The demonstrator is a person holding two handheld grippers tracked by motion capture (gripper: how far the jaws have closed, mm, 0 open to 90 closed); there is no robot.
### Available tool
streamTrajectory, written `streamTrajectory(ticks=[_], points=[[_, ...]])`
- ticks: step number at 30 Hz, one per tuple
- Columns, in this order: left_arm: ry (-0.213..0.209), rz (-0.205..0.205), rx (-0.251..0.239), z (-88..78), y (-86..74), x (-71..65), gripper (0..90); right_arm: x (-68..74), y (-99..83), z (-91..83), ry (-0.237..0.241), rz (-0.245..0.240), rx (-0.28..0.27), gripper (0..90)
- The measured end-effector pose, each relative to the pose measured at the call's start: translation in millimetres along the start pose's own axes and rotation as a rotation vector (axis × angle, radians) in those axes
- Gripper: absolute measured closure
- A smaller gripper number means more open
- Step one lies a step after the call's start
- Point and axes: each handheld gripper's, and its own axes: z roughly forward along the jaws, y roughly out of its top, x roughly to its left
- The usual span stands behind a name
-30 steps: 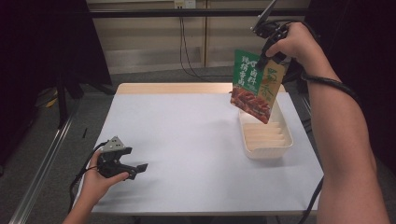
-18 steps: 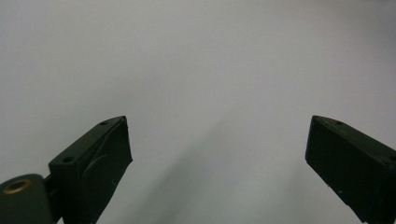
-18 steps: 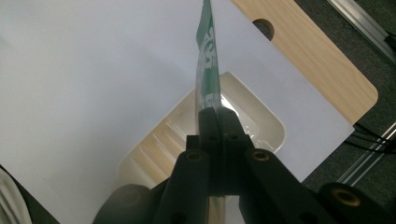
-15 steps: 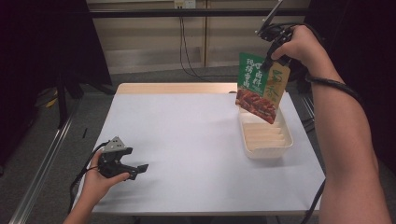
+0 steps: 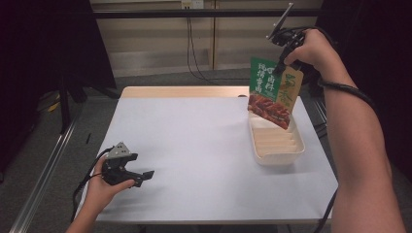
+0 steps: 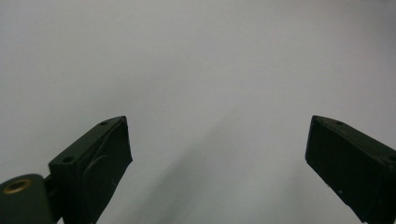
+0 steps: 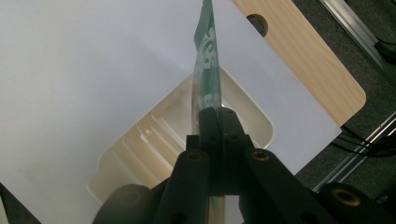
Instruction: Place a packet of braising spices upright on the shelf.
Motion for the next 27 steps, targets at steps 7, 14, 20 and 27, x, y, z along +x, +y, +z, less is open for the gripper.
streamTrajectory(ticks=[7,14,20,27], points=[[0.0,-0.001,0.001,0.2,0.1,0.1,6.8,-5.1,-3.2,0.3,0.001,-0.003,0.005,90.0],[0.001,-0.002,0.0,0.3,0.1,-0.4,6.8,-10.2,-3.3,0.4,-0.006,-0.009,0.0,90.0],[0.005,0.004,0.0,-0.9,0.1,0.3,6.8,-13.4,-2.4,-0.3,-0.015,-0.015,-0.001,90.0],[0.003,0.004,0.001,-1.2,-0.2,0.1,6.8,-18.5,-5.4,6.0,-0.018,-0.014,0.001,90.0]])
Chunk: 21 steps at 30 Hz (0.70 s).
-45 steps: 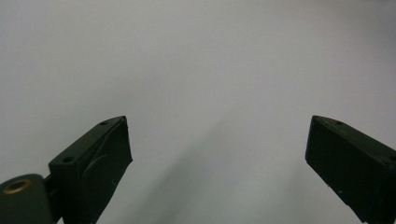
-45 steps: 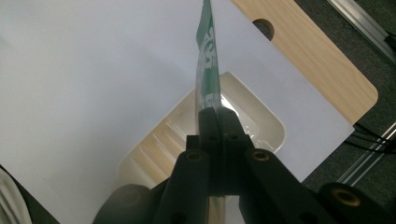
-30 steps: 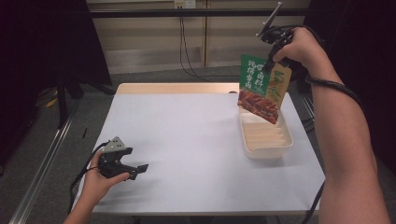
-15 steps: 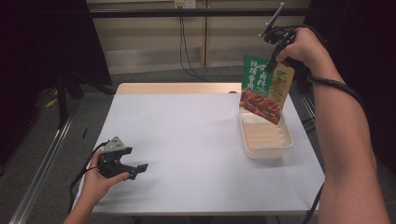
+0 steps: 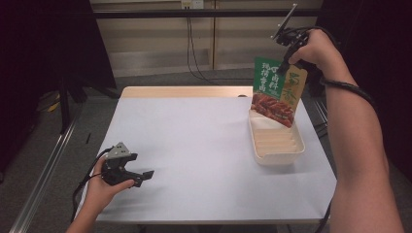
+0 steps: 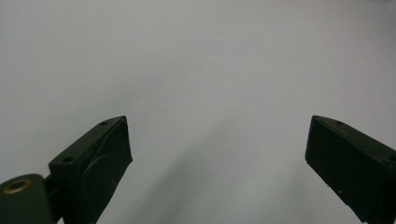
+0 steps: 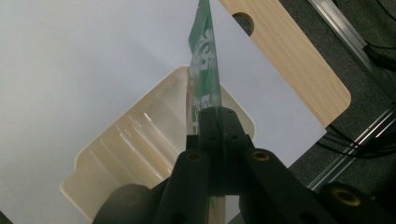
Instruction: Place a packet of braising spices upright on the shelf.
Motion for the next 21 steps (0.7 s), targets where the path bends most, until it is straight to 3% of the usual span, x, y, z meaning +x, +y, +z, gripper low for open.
streamTrajectory(ticks=[10,14,21], points=[[0.006,0.001,0.0,0.3,0.0,-0.6,6.8,-0.7,-4.5,11.5,0.021,-0.008,0.008,90.0],[-0.002,-0.001,0.002,0.3,0.0,-0.8,6.8,0.4,-7.6,14.7,0.032,0.01,0.007,90.0],[0.0,-0.002,0.0,0.2,0.3,-1.8,6.9,4.2,-9.2,19.0,0.046,-0.017,0.005,90.0]])
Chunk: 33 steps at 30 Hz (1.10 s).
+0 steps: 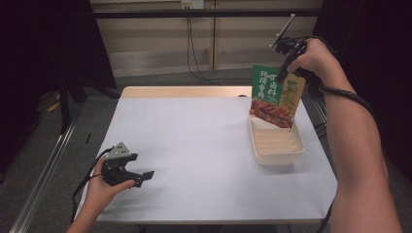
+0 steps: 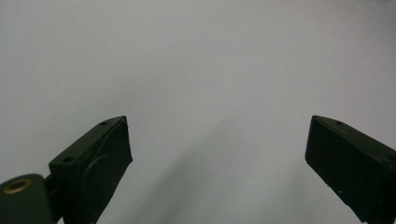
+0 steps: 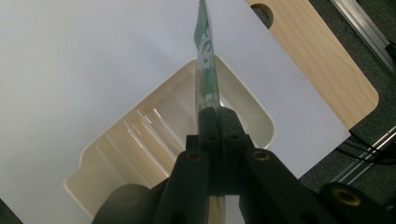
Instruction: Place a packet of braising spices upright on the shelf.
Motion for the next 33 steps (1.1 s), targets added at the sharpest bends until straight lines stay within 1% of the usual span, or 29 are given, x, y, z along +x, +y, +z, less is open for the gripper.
streamTrajectory(ticks=[2,3,4,5,7,8,9,10,11,12,13,16,17,21,23,24,26,27,28,29,30,31,33], points=[[0.004,0.002,-0.003,-0.3,0.1,-0.2,6.9,1.1,-0.4,1.1,0.006,0.0,-0.001,90.0],[0.002,-0.004,-0.006,-0.2,-0.1,-0.5,6.8,1.4,-0.8,1.9,0.012,-0.002,0.0,90.0],[0.003,-0.003,-0.004,-0.3,-0.1,-0.6,6.8,1.7,-1.3,3.4,0.013,0.008,-0.003,90.0],[0.003,-0.004,-0.004,-0.3,-0.2,-0.8,6.9,2.1,-1.6,4.2,0.014,0.011,0.007,90.0],[0.0,-0.001,-0.001,-0.8,0.0,-0.7,6.9,2.1,-2.8,5.8,0.018,0.02,-0.013,89.4],[0.009,0.017,0.0,-1.6,0.5,0.1,6.9,1.5,-3.3,5.6,0.027,0.029,-0.02,89.2],[0.011,0.015,-0.001,-1.5,0.5,-0.1,6.9,1.3,-4.0,5.3,0.021,0.03,-0.013,88.9],[0.009,0.017,0.001,-1.7,0.6,-0.1,6.8,0.6,-4.6,4.7,0.015,0.033,-0.013,88.1],[0.009,0.019,0.003,-1.7,0.6,-0.1,6.9,0.7,-5.3,3.8,0.024,0.055,-0.018,86.3],[0.003,0.008,0.002,-1.2,0.3,-0.9,6.9,0.8,-5.7,2.8,0.021,0.067,-0.017,84.9],[-0.001,0.002,0.002,-0.9,0.2,-1.2,6.9,0.3,-6.3,2.4,0.023,0.057,-0.019,84.1],[0.002,0.008,0.006,-0.6,0.5,-1.3,6.8,0.8,-7.1,1.8,0.021,0.075,-0.022,81.3],[0.002,0.008,0.006,-0.5,0.5,-1.5,6.9,0.7,-7.5,1.5,0.015,0.073,-0.016,80.1],[0.006,0.005,0.002,-0.3,0.7,-1.9,6.9,0.3,-8.3,1.5,0.002,0.091,-0.017,71.5],[0.003,0.01,0.005,-0.3,0.9,-1.3,6.8,-1.1,-8.7,1.4,0.0,0.106,-0.031,61.3],[0.0,0.006,0.004,0.0,0.8,-1.5,6.8,-1.3,-8.6,1.2,0.0,0.113,-0.031,58.4],[0.0,0.01,0.0,0.0,0.8,-1.1,6.9,-0.1,-8.4,0.4,-0.011,0.108,-0.013,53.9],[0.001,0.009,0.0,-0.1,0.9,-1.1,6.8,-0.6,-8.3,0.5,-0.012,0.104,-0.02,51.1],[-0.004,0.009,0.001,-0.2,0.9,-0.9,6.8,0.0,-8.0,-0.1,-0.011,0.116,-0.024,50.0],[0.001,0.009,0.002,-0.3,0.9,-1.1,6.8,0.7,-7.7,-1.4,-0.018,0.111,-0.022,49.7],[0.001,0.009,0.002,-0.4,0.8,-1.2,6.8,1.8,-7.1,-2.6,-0.017,0.108,-0.019,47.2],[0.004,0.009,0.006,-0.7,0.9,-1.5,6.8,2.5,-6.8,-3.2,-0.022,0.109,-0.026,43.8],[0.002,0.007,0.003,-0.8,0.8,-2.2,6.9,4.4,-5.5,-5.9,-0.028,0.115,-0.024,41.3]])
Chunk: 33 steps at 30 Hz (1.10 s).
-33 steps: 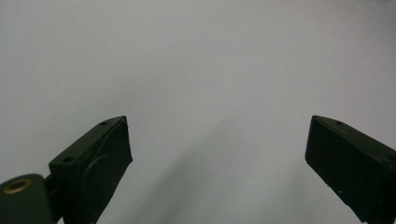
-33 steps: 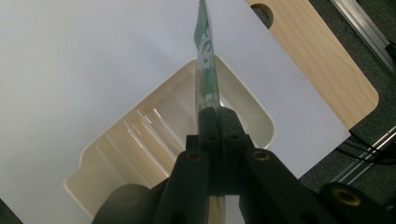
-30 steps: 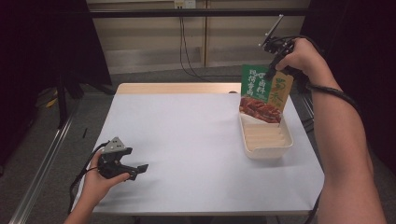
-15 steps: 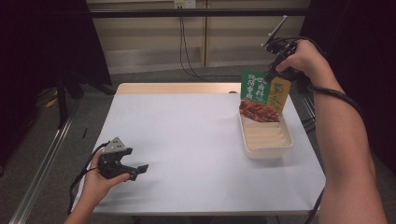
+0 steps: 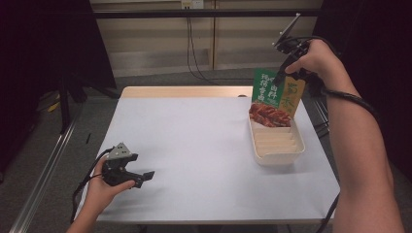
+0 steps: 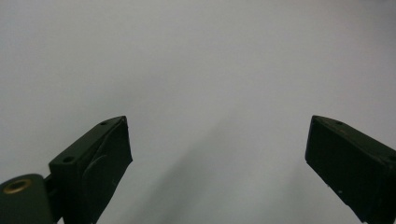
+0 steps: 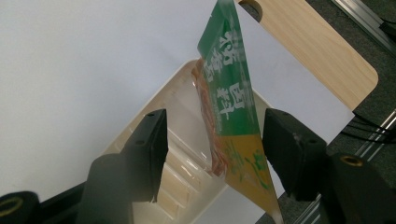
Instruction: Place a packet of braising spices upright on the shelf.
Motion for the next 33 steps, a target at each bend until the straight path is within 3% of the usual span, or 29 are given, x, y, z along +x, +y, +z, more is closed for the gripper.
streamTrajectory(ticks=[7,13,19,33], points=[[-0.008,0.0,-0.002,-0.6,0.4,-1.6,6.8,14.8,4.6,-10.5,-0.006,-0.008,-0.015,31.8],[-0.009,0.003,-0.003,-4.5,-1.7,-3.6,6.7,30.5,7.7,-12.9,0.014,-0.027,-0.025,29.0],[-0.029,-0.017,-0.019,-6.5,-2.9,-3.9,6.6,43.6,10.9,-7.6,0.035,-0.034,-0.029,25.4],[-0.03,-0.047,-0.043,-10.2,-3.1,-1.3,6.5,63.2,14.5,10.1,0.075,-0.078,-0.061,22.8]])
